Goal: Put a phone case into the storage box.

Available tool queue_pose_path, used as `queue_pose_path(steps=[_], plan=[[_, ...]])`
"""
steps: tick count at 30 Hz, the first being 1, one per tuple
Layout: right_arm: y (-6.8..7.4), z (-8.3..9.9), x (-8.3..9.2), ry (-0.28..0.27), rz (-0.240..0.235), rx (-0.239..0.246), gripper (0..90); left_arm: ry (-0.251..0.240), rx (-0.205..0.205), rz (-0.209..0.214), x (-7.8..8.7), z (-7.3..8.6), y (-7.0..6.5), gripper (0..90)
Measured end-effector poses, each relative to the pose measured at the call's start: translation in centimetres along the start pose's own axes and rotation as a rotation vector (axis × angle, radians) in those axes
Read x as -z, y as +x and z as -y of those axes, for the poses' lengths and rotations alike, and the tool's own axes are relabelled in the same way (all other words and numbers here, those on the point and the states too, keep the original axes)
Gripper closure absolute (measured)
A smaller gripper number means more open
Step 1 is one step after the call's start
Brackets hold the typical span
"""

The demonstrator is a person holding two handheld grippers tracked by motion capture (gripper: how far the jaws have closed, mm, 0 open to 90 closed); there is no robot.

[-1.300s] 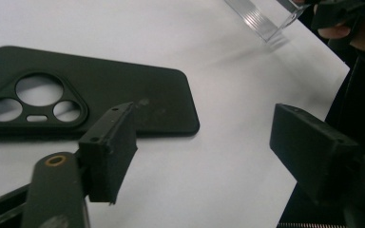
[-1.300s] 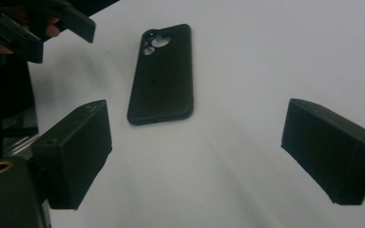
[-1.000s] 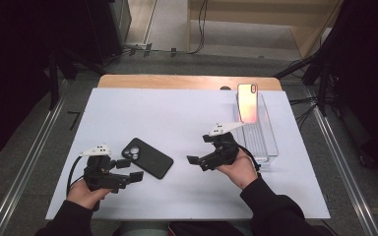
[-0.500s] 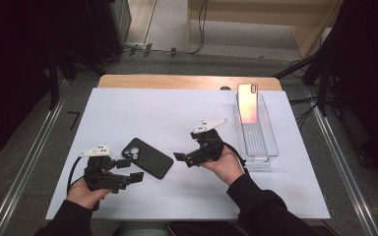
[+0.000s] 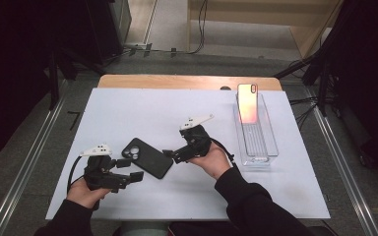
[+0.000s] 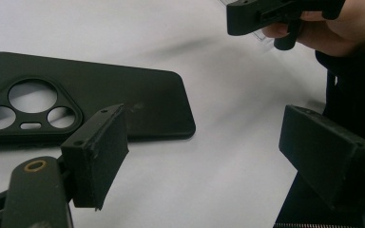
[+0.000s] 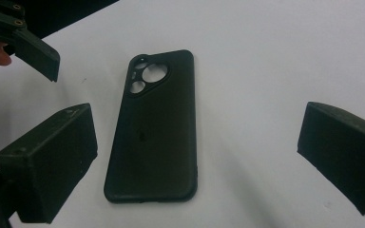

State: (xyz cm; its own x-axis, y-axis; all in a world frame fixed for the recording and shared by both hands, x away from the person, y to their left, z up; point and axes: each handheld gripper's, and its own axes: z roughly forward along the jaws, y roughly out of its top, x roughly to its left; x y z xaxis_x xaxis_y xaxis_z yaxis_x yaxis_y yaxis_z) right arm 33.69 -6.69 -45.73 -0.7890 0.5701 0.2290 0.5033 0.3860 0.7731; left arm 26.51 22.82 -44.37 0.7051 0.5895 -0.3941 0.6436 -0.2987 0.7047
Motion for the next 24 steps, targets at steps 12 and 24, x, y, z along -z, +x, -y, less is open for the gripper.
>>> queue_pose_path(steps=[12, 24], plan=[[0.7, -0.6, -2.9, 0.017, -0.022, 0.005, 0.0, 0.000, 0.002, 0.001, 0.0, 0.0, 0.0, 16.9], [2.1, -0.8, -5.0, 0.046, -0.029, 0.037, 0.0, -0.010, 0.007, -0.002, 0.2, -0.1, 0.1, 16.9]])
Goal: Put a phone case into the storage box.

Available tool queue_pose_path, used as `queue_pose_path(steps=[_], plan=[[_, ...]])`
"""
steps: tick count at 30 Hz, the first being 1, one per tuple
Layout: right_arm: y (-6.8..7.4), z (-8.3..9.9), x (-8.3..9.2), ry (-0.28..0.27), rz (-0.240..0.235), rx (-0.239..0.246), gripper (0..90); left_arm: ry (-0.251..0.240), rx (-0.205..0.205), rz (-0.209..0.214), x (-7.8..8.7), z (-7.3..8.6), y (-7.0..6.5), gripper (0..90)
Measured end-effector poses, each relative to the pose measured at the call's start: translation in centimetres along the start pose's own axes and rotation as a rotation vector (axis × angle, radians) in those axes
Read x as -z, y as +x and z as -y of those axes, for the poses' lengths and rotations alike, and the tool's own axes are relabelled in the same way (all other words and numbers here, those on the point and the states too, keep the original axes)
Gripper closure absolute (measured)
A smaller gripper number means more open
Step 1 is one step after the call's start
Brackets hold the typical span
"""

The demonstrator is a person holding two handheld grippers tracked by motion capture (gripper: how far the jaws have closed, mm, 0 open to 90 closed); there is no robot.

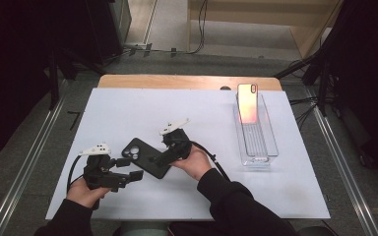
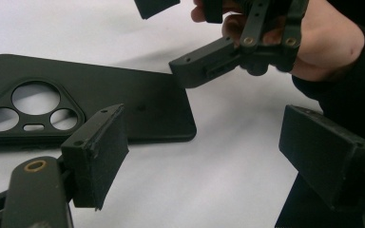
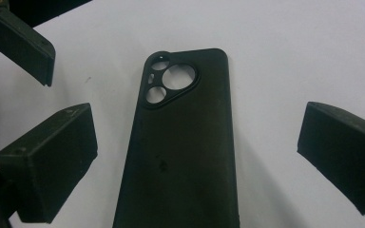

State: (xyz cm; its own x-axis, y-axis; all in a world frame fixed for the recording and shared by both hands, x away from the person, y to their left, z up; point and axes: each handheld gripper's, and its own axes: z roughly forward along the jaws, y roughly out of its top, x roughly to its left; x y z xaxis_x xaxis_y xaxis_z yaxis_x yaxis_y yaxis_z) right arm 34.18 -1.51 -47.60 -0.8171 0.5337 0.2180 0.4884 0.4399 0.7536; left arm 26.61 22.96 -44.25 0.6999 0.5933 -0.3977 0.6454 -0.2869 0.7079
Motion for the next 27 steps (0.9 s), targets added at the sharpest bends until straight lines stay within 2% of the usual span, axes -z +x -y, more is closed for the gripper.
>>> queue_pose_path(steps=[5, 11, 27], plan=[[-0.1, 0.2, -0.7, 0.005, -0.009, -0.018, 0.0, 0.002, 0.001, 0.002, -0.1, 0.0, 0.0, 16.9], [0.4, 0.4, -1.2, 0.016, -0.012, -0.002, 0.0, -0.003, 0.002, -0.001, 0.0, 0.0, 0.0, 16.9], [0.9, 1.3, -2.7, 0.056, -0.009, -0.002, 0.0, -0.004, 0.008, -0.001, 0.0, 0.0, 0.1, 16.9]])
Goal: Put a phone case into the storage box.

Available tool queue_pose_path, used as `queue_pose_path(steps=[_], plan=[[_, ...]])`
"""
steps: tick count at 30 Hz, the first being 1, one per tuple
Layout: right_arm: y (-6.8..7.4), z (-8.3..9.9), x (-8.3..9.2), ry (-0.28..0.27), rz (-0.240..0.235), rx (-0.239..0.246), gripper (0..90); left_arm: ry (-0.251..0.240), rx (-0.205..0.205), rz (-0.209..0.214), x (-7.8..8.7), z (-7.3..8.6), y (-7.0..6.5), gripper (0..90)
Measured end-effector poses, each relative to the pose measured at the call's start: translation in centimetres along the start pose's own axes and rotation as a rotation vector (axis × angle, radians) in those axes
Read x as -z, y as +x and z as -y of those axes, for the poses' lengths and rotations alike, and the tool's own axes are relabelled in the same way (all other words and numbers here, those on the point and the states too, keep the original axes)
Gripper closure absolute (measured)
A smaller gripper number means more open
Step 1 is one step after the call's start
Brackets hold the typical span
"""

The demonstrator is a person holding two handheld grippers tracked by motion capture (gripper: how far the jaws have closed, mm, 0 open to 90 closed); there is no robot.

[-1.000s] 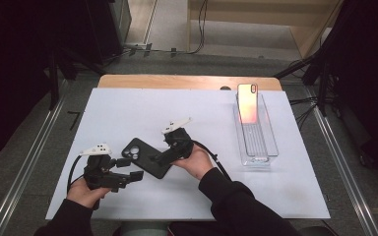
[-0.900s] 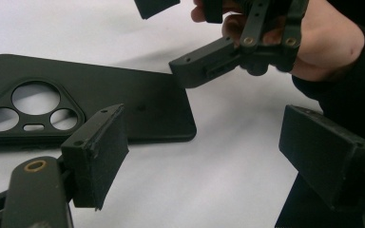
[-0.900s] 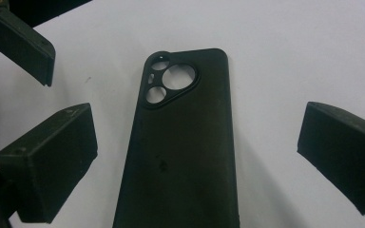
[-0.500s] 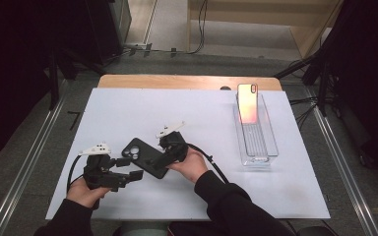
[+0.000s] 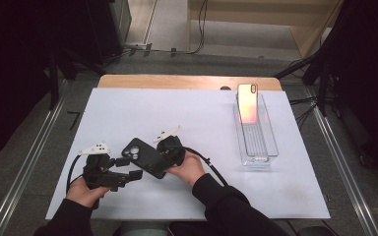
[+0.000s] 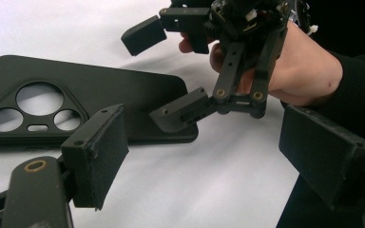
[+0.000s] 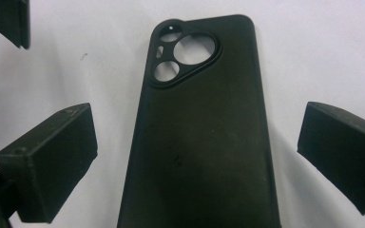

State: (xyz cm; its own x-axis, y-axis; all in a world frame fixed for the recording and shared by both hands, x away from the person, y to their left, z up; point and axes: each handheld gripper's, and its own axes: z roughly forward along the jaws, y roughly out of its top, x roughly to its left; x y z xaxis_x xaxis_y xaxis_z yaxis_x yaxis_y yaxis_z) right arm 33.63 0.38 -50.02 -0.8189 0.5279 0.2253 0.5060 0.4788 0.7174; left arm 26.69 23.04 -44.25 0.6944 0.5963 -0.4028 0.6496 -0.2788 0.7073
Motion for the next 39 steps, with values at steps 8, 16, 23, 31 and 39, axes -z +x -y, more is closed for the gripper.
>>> queue_pose_path(steps=[8, 16, 23, 31, 39], plan=[[0.4, 0.2, -0.8, 0.030, 0.009, 0.023, 0.0, -0.001, -0.001, -0.002, 0.0, 0.0, 0.0, 16.9], [0.8, 0.5, -1.4, 0.053, 0.041, 0.057, 4.1, -0.002, -0.001, -0.005, 0.1, 0.0, 0.1, 16.9], [1.6, 0.9, -1.7, 0.049, 0.127, 0.089, 10.0, -0.001, 0.000, -0.006, 0.2, 0.0, 0.1, 16.9], [2.0, 1.1, -1.9, 0.052, 0.163, 0.119, 10.2, -0.002, 0.003, -0.008, 0.2, 0.0, 0.1, 16.9], [2.0, 1.0, -1.8, 0.052, 0.163, 0.111, 12.2, -0.008, 0.004, -0.007, 0.2, 0.0, 0.1, 16.9]])
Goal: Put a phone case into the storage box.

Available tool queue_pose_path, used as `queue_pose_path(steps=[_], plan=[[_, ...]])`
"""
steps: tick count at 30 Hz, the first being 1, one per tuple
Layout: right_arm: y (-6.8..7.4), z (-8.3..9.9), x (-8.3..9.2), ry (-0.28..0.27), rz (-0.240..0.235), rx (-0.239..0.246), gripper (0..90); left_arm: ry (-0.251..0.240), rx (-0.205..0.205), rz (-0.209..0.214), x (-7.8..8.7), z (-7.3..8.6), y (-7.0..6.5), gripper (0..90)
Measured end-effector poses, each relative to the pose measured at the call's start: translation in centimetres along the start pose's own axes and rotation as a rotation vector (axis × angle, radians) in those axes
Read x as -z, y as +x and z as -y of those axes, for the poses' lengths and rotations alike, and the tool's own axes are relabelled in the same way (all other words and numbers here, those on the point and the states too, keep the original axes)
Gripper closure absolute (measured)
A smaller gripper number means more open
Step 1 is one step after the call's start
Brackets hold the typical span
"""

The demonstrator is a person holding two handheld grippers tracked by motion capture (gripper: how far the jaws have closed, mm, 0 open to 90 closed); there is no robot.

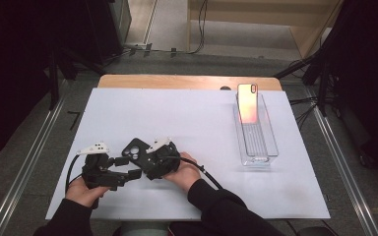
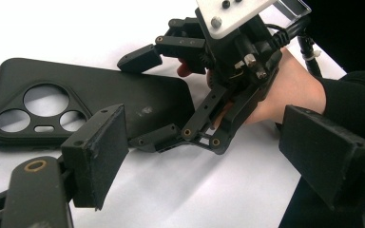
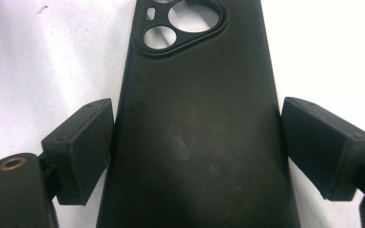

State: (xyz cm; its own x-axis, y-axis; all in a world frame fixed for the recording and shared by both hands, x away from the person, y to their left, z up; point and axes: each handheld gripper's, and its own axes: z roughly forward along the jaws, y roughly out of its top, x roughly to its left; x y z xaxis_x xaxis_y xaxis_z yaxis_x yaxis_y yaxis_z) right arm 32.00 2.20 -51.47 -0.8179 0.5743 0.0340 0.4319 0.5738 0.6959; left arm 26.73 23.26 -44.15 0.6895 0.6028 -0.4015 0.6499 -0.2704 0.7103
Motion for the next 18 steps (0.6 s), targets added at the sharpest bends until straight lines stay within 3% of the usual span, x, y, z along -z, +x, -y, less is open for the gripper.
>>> queue_pose_path(steps=[12, 18], plan=[[-0.8, -0.2, 0.5, 0.001, -0.047, -0.034, 13.7, 0.000, 0.000, 0.001, 0.0, 0.0, 0.0, 16.9], [-1.6, -0.4, 1.2, -0.033, -0.064, -0.065, 14.3, -0.002, -0.002, 0.001, 0.0, 0.0, 0.0, 16.9]])
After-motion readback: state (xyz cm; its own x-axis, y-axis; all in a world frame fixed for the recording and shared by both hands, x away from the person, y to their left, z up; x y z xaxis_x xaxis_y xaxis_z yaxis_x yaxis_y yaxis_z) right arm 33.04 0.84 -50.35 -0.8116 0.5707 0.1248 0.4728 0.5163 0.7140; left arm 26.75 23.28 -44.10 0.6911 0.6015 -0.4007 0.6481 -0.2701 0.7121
